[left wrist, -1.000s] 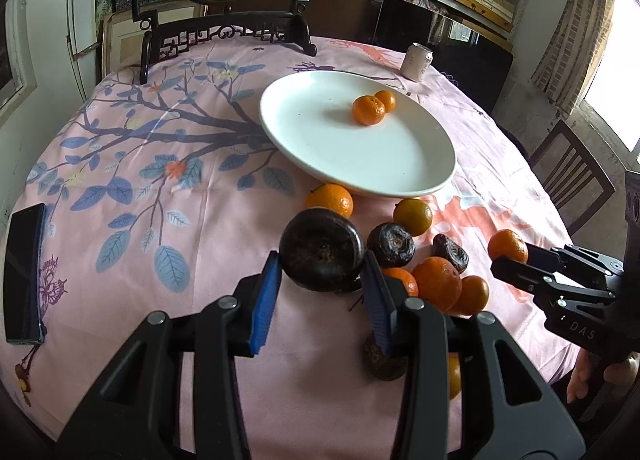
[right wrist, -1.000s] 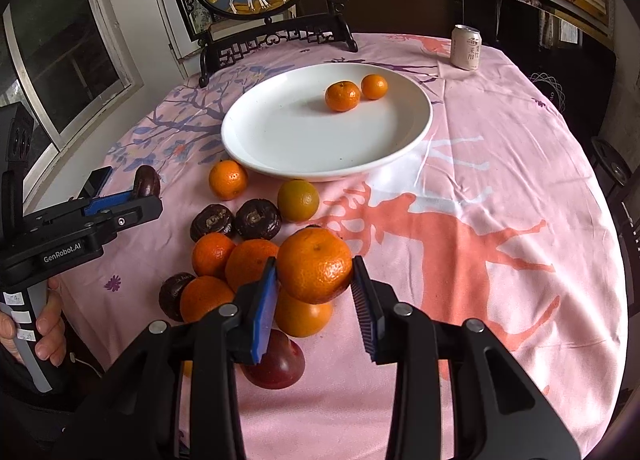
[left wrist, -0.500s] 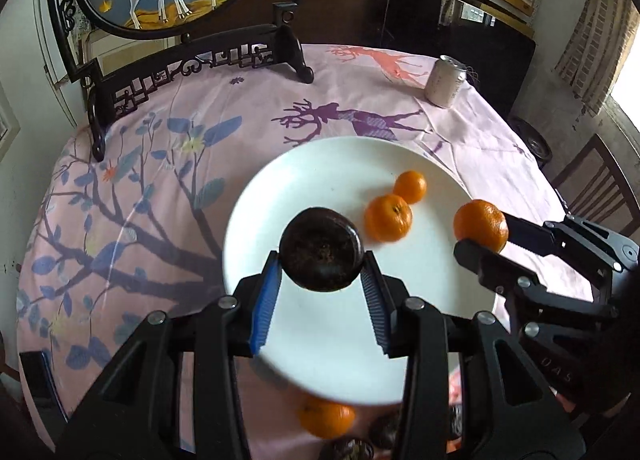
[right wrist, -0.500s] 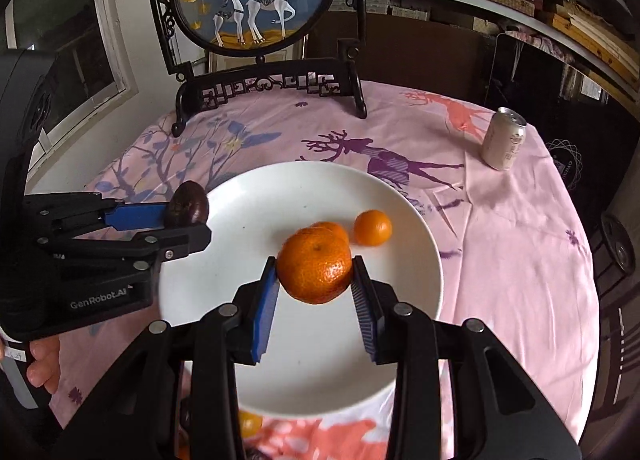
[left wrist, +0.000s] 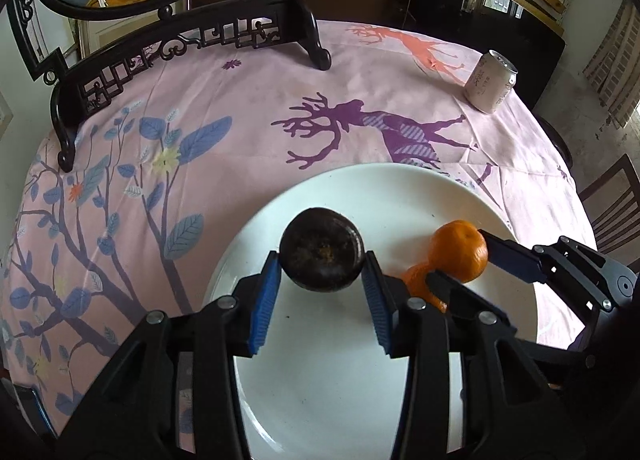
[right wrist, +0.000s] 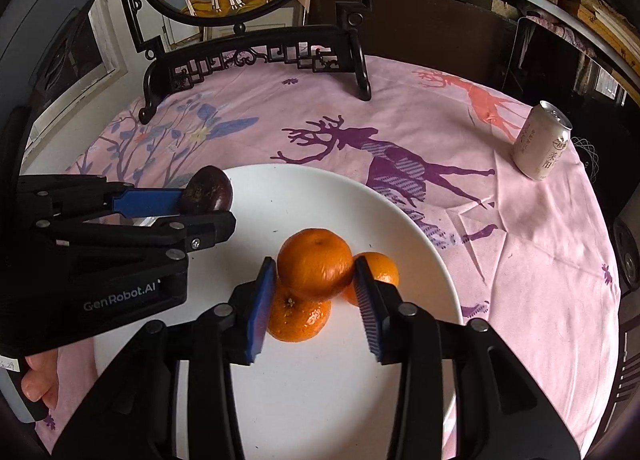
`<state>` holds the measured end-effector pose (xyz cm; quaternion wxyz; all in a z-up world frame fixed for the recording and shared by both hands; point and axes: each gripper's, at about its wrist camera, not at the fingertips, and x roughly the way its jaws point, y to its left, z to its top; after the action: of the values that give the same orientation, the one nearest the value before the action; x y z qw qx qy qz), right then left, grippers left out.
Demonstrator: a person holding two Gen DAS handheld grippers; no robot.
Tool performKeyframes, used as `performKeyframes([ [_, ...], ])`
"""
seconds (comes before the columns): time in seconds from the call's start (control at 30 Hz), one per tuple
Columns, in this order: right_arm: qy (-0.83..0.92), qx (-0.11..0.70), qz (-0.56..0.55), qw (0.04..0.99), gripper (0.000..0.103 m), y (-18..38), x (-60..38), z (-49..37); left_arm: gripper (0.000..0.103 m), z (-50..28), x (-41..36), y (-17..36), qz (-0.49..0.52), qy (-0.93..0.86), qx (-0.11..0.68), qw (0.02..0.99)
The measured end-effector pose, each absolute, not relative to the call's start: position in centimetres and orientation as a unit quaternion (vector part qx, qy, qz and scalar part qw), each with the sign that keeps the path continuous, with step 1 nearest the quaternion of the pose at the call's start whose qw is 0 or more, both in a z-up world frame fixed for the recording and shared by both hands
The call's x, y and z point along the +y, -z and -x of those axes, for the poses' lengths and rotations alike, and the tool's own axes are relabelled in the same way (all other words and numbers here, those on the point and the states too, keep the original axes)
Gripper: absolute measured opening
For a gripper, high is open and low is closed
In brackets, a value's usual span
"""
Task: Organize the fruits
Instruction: 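Carry both fruits onto the white plate and open both grippers, then grasp the red plum with the right gripper while the left grasps a passion fruit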
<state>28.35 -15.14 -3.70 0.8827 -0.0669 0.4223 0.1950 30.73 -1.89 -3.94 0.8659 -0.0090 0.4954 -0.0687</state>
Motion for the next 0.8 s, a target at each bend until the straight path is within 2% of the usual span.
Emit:
performKeyframes([
  [0.03, -0.189, 0.413, 0.071, 0.888, 0.064, 3.5, -15.1, -28.1, 0.077, -30.8, -1.8, 3.8, 0.008, 0.065, 0.492, 0.868],
  [0.07, -0.184, 0.402, 0.077, 0.894, 0.065, 3.3, -15.1, -27.9, 0.084, -30.7, -1.7, 3.4, 0.007, 0.058, 0.482, 0.874],
  [0.1, -0.182, 0.398, 0.083, 0.895, 0.065, 3.1, -15.1, -27.7, 0.086, -30.6, -1.6, 2.9, 0.006, 0.055, 0.472, 0.88],
  [0.6, -0.148, 0.408, 0.081, 0.897, 0.065, 0.6, -16.5, -20.2, 0.086, -22.0, 0.0, -0.9, 0.041, 0.084, 0.441, 0.893],
  [0.63, -0.147, 0.408, 0.077, 0.898, 0.067, 0.4, -16.7, -19.1, 0.087, -20.8, 0.1, -1.1, 0.037, 0.083, 0.436, 0.895],
  [0.73, -0.142, 0.405, 0.066, 0.901, 0.082, 0.0, -17.4, -14.9, 0.092, -16.1, 0.7, -1.5, 0.024, 0.077, 0.416, 0.906],
  [0.8, -0.131, 0.4, 0.061, 0.905, 0.095, 0.1, -17.8, -11.8, 0.093, -12.9, 1.2, -1.1, 0.019, 0.076, 0.409, 0.909],
])
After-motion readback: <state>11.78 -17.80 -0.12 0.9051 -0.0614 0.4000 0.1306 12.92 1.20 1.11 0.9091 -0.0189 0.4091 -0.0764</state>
